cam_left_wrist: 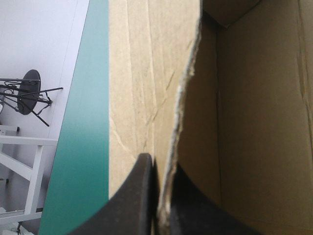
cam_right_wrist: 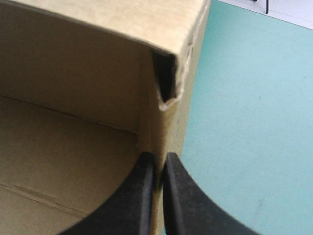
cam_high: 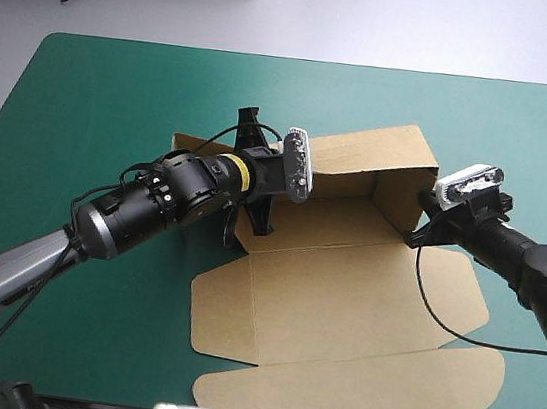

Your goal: Fold the box

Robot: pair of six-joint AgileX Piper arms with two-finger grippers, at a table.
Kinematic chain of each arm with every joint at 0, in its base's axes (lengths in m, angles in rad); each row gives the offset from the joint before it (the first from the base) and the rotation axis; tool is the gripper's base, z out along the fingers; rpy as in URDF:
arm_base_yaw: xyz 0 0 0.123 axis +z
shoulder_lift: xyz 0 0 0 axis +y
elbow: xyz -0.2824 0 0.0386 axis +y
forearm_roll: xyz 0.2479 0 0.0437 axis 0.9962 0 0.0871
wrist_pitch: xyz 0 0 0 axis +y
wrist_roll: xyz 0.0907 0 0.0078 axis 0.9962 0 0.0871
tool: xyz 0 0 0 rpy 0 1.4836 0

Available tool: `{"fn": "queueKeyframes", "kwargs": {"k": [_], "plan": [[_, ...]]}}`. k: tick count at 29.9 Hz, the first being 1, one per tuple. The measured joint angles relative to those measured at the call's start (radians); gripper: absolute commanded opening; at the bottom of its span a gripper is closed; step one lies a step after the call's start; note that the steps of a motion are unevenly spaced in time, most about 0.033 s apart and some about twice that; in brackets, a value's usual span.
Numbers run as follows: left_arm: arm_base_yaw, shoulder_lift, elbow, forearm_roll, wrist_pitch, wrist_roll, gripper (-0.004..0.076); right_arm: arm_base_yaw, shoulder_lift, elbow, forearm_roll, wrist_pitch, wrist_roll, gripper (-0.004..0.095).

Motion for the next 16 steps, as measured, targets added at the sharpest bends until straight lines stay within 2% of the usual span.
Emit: {"fn": "queueKeyframes", "kwargs": {"k": [3, 6, 11, 13, 16], "plan": [[0.000, 0.000, 0.000, 0.000, 0.000, 0.028, 0.0081, 0.000, 0.000, 0.000, -0.005, 0.000, 0.009, -0.0020], [0.000, 0.000, 0.000, -0.013, 0.000, 0.039, 0.0218, 0.000, 0.000, 0.000, -0.010, 0.000, 0.017, -0.0020], [-0.005, -0.002, 0.009, -0.074, 0.011, 0.051, 0.0549, 0.000, 0.000, 0.000, -0.011, -0.011, 0.034, -0.0020], [-0.009, -0.005, 0.013, -0.098, 0.012, 0.051, 0.0613, 0.001, 0.000, 0.000, -0.012, -0.011, 0.044, -0.0020], [-0.013, -0.017, 0.015, -0.141, 0.011, 0.052, 0.0619, 0.001, 0.000, -0.001, -0.012, -0.012, 0.050, -0.0020]]}}
